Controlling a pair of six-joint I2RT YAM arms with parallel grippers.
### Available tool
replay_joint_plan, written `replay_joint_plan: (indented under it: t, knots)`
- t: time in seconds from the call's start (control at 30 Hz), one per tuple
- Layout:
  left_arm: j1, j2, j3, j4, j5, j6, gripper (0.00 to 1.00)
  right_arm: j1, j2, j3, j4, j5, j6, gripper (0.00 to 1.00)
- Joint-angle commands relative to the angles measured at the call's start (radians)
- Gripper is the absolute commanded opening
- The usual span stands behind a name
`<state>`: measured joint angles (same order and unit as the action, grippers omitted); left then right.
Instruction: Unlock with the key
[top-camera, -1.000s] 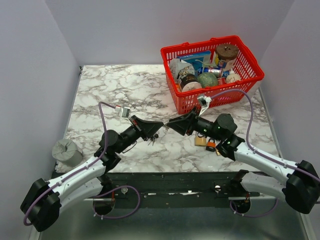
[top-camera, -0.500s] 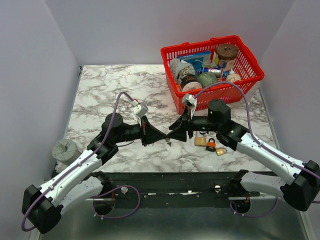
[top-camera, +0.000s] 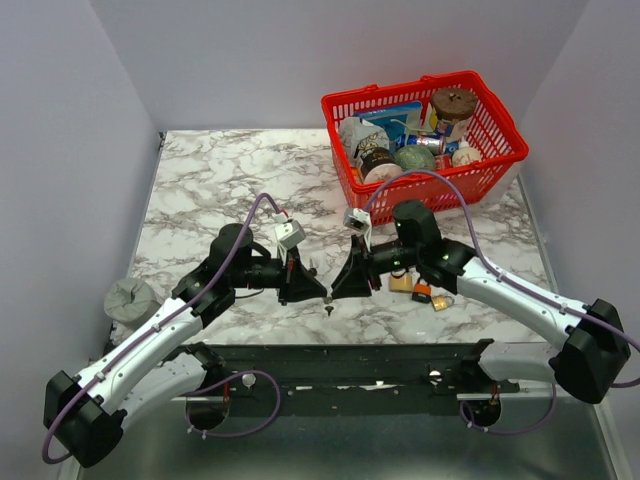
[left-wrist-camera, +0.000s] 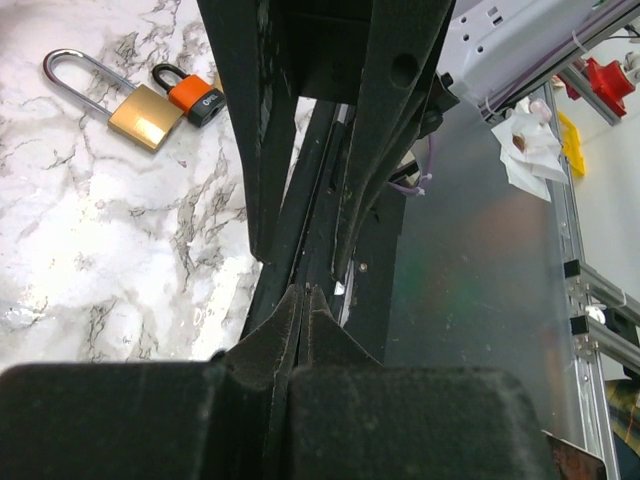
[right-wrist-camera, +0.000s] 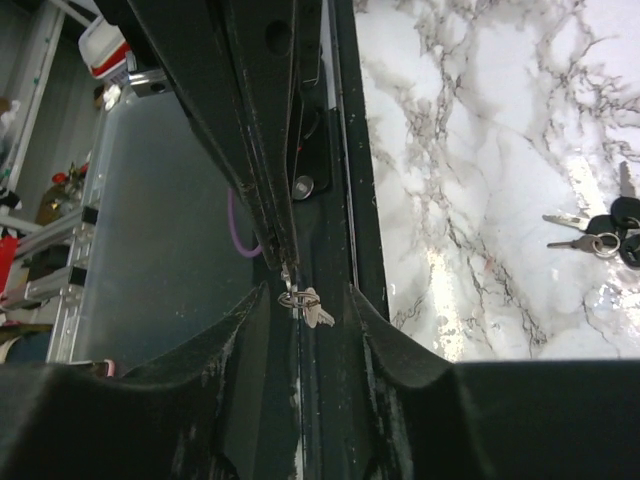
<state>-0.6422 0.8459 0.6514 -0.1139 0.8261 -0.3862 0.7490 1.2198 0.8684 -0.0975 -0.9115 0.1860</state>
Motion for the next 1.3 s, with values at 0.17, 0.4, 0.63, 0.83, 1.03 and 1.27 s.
replay_joint_plan:
  t: [0.17, 0.4, 0.63, 0.83, 1.03, 1.27]
  knots:
    - [0.012, -0.007, 0.004, -0.032, 0.024, 0.043, 0.00, 0.055, 0.046, 0.023, 0.028, -0.046, 0.021, 0.36]
    - [0.015, -0.019, 0.004, -0.050, 0.001, 0.058, 0.00, 0.066, 0.067, 0.026, 0.051, -0.047, 0.033, 0.25]
    - [0.021, -0.039, -0.006, -0.052, -0.016, 0.066, 0.00, 0.072, 0.089, 0.029, 0.050, -0.047, 0.036, 0.24]
    - [0.026, -0.047, -0.007, -0.050, -0.013, 0.069, 0.00, 0.073, 0.095, 0.035, 0.050, -0.044, 0.036, 0.18]
    - [0.026, -0.039, -0.012, -0.044, -0.005, 0.067, 0.00, 0.073, 0.093, 0.040, 0.064, -0.033, 0.036, 0.01]
    - [0.026, -0.053, -0.024, -0.038, -0.082, 0.064, 0.06, 0.075, 0.066, 0.003, 0.148, 0.047, 0.096, 0.01]
